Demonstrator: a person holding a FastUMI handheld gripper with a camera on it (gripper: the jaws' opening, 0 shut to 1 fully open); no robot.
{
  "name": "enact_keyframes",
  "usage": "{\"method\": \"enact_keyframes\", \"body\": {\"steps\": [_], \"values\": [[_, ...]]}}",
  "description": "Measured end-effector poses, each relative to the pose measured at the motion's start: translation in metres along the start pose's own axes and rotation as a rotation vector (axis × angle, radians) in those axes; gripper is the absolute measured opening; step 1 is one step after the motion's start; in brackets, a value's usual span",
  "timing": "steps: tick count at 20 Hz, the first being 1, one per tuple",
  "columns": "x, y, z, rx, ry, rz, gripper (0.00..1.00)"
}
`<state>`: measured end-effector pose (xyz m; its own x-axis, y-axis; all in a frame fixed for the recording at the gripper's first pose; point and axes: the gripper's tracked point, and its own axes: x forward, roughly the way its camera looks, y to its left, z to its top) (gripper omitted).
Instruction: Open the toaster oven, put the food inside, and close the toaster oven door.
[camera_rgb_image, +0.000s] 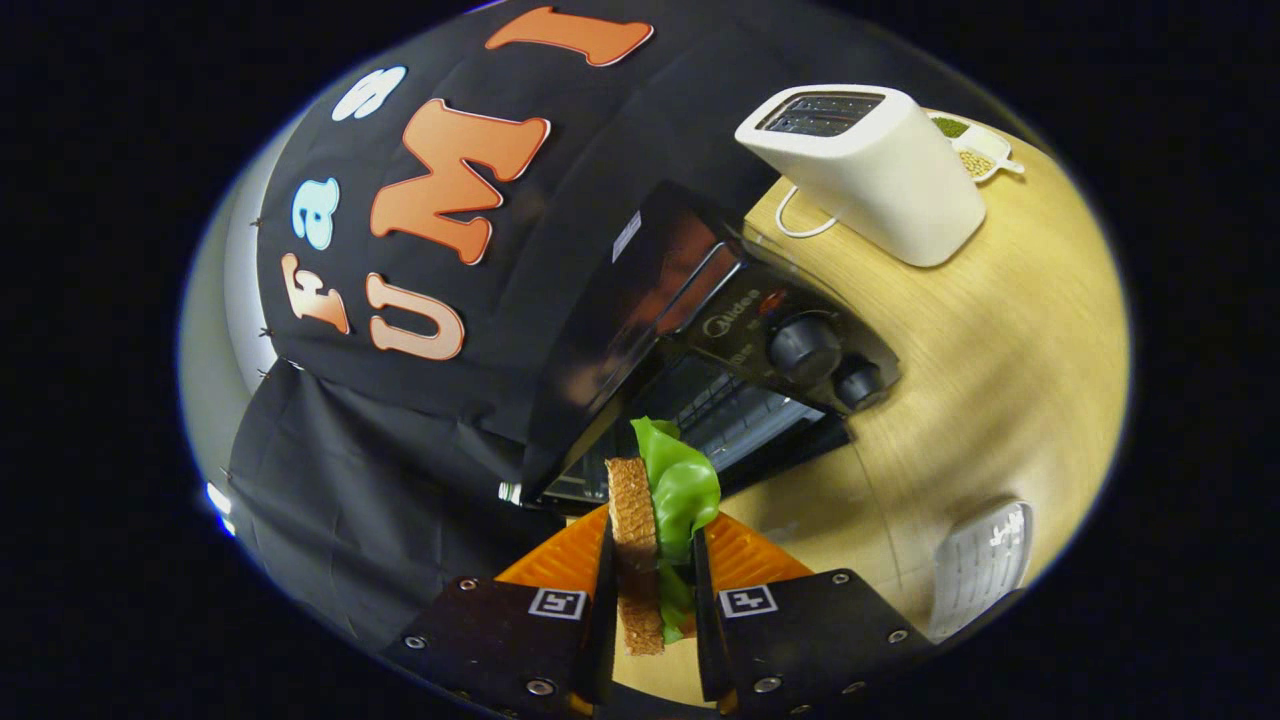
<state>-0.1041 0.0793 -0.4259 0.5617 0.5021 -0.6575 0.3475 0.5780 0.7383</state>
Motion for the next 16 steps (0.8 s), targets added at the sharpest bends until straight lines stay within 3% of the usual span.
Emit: {"method": "enact_keyframes", "body": {"steps": [11,16], "values": [[0.082,0.001,0.018,0.127,-0.247,0.028,0.34],[0.110,-0.006,0.022,0.154,-0.302,0.001,0.37]]}}
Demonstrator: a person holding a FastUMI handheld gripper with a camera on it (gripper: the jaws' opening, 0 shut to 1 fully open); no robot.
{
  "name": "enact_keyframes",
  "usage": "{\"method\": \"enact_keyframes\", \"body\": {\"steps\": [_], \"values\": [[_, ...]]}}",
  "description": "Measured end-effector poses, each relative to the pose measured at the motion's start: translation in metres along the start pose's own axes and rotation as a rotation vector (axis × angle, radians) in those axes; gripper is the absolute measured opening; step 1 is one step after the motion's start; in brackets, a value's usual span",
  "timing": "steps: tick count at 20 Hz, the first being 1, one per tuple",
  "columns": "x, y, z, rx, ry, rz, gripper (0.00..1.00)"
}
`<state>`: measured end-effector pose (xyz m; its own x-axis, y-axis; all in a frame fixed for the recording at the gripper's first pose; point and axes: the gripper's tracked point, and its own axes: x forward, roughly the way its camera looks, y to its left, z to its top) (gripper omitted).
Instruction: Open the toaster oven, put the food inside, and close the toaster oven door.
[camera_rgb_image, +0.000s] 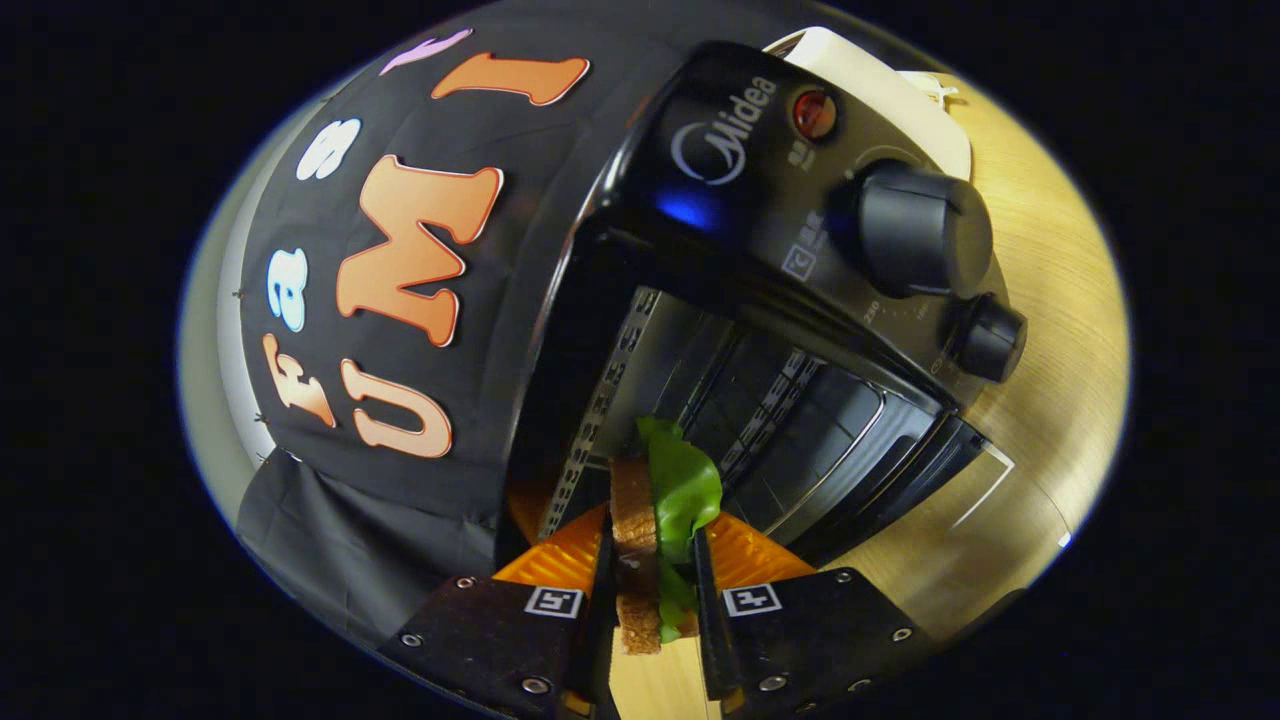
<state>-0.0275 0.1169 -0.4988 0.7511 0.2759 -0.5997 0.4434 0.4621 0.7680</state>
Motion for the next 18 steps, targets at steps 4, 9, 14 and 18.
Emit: {"method": "enact_keyframes", "body": {"steps": [4,9,14,18], "values": [[0.002,-0.010,0.003,-0.107,-0.034,-0.099,0.48],[-0.026,-0.026,0.000,-0.283,0.078,-0.248,0.95],[-0.079,-0.028,0.005,-0.410,0.121,-0.263,0.98],[-0.121,-0.042,-0.013,-0.524,0.207,-0.274,0.98]]}}
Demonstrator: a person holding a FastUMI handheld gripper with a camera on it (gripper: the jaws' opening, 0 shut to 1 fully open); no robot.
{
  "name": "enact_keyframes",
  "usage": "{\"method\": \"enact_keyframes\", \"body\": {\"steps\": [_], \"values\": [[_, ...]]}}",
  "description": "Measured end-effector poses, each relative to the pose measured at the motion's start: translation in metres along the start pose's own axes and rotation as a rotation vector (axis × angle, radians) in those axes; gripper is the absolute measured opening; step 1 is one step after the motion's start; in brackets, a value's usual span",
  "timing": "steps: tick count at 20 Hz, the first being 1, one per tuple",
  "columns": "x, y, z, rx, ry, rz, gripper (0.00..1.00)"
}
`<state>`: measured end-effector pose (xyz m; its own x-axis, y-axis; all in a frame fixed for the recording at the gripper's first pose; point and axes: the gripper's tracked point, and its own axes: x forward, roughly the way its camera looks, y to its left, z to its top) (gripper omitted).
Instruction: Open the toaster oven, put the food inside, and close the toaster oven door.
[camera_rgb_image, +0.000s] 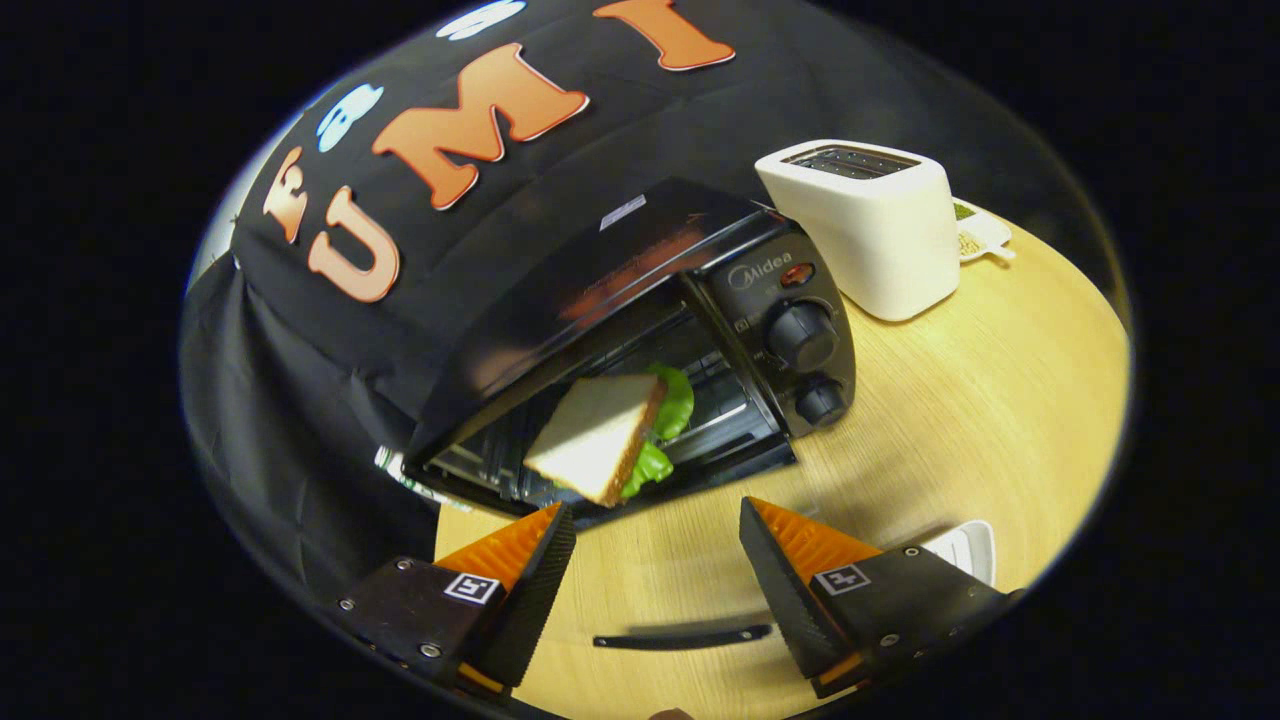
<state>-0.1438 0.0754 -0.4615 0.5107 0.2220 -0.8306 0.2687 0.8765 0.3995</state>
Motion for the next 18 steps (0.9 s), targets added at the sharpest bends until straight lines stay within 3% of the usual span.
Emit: {"method": "enact_keyframes", "body": {"steps": [9,14,18], "values": [[-0.040,-0.026,-0.084,-0.359,0.231,-0.012,0.97],[-0.047,-0.029,-0.121,-0.432,0.339,-0.013,0.96],[-0.021,-0.041,-0.131,-0.468,0.373,-0.064,0.97]]}}
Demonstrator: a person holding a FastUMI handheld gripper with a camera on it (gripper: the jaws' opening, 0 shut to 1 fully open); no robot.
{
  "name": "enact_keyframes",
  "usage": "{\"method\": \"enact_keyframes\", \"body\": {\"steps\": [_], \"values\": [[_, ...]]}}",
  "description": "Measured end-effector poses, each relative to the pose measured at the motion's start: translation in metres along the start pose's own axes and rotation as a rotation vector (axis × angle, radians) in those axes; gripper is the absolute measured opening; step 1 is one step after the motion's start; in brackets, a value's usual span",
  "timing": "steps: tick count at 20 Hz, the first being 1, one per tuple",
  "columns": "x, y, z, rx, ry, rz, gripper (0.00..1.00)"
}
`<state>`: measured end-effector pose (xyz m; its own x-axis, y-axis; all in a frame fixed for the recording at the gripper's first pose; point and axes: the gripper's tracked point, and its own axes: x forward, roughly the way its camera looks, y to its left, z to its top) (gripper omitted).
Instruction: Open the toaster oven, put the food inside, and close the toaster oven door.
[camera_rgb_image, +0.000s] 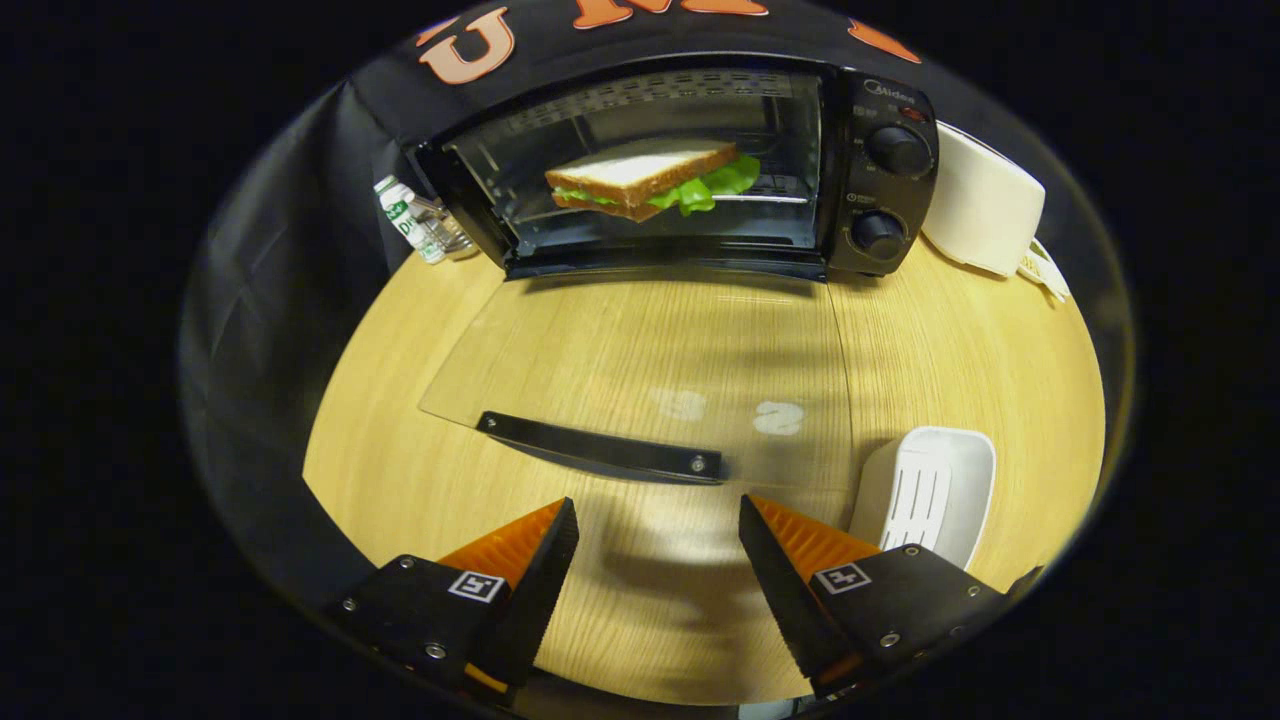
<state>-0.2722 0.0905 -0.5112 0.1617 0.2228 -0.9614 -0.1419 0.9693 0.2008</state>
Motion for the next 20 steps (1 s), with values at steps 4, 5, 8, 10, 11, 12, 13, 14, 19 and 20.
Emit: {"method": "enact_keyframes", "body": {"steps": [4,5,8,10,11,12,13,14,19,20], "values": [[0.000,0.008,0.013,0.031,-0.013,0.018,0.95],[-0.002,0.009,0.017,0.026,-0.026,0.026,0.95],[-0.025,0.012,0.044,-0.005,-0.115,0.047,0.95],[-0.043,0.014,0.069,-0.025,-0.177,0.061,0.95],[-0.049,0.015,0.082,-0.034,-0.204,0.068,0.95],[-0.054,0.015,0.093,-0.041,-0.231,0.074,0.95],[-0.059,0.016,0.107,-0.042,-0.252,0.079,0.95],[-0.063,0.016,0.116,-0.041,-0.268,0.085,0.95],[-0.071,0.015,0.149,0.023,-0.327,0.115,0.96],[-0.071,0.015,0.156,0.028,-0.338,0.113,0.96]]}}
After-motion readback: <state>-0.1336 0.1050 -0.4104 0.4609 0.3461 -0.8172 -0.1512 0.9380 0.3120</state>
